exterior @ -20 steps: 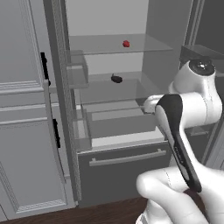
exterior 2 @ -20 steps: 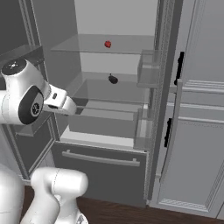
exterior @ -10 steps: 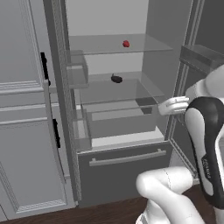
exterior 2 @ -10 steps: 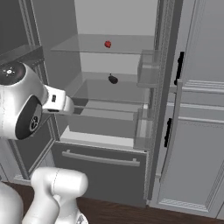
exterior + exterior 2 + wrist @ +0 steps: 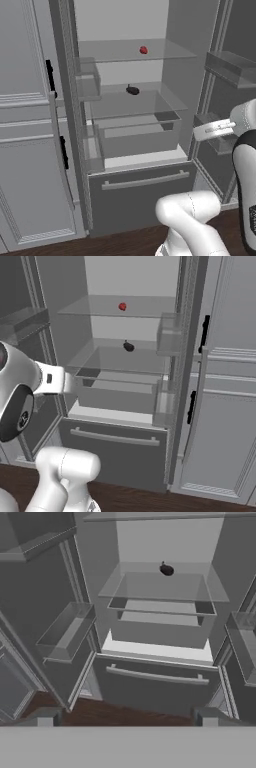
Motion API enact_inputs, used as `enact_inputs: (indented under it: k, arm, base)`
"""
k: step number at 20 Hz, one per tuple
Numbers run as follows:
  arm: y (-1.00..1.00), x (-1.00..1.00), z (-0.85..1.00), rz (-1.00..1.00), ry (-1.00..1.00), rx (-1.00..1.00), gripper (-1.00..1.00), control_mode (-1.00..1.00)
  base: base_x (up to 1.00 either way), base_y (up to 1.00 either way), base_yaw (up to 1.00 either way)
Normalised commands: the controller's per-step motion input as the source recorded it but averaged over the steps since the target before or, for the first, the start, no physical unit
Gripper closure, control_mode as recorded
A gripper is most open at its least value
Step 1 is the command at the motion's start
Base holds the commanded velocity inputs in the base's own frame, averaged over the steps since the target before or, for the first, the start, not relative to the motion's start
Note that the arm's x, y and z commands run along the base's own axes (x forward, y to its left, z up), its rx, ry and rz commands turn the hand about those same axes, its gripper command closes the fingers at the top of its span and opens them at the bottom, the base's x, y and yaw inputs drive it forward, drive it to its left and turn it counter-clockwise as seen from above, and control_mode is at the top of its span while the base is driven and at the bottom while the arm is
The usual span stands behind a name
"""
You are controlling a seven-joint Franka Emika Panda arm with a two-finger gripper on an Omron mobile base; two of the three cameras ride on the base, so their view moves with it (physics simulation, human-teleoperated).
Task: Take the strawberry from the fridge and place it on top of the pancake, located on the dining counter.
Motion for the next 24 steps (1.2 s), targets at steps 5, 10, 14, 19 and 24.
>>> enact_inputs:
  k: [5, 10, 14, 19, 24]
  arm:
    - [0.00, 0.00, 0.00, 0.00, 0.00, 0.00, -1.00, 1.00]
    - [0.00, 0.00, 0.00, 0.00, 0.00, 0.00, -1.00, 1.00]
    - [0.00, 0.00, 0.00, 0.00, 0.00, 0.00, -1.00, 1.00]
    - [0.00, 0.00, 0.00, 0.00, 0.00, 0.00, -1.00, 1.00]
    - [-0.03, 0.26, 0.49, 0.00, 0.07, 0.00, -1.00, -1.00]
  base:
    - [0.55, -0.02, -0.04]
    - [0.96, -0.04, 0.00]
    - [1.00, -0.14, 0.00]
    - [1.00, -0.09, 0.00]
    - [0.19, -0.02, 0.00]
